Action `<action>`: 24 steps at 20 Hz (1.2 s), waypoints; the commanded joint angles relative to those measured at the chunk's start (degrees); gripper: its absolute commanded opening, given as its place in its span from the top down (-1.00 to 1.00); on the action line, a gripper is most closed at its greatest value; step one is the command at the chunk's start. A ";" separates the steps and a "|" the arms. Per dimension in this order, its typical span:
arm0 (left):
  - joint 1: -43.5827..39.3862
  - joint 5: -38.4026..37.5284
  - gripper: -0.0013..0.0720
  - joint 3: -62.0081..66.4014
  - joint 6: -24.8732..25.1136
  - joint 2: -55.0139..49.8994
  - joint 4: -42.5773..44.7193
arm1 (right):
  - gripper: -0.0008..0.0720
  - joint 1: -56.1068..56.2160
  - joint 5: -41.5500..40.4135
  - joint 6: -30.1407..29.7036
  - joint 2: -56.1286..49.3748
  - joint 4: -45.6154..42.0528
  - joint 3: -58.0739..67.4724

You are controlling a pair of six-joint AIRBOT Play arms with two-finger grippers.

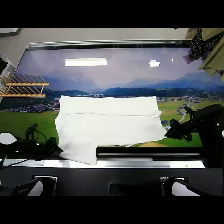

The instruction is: Fold the clothes and pants, and hang the long-sleeved shirts on hangers.

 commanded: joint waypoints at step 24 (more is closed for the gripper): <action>-6.71 -0.92 0.92 58.45 1.11 -47.60 0.28 | 0.87 18.91 27.10 6.23 -6.34 -8.61 16.31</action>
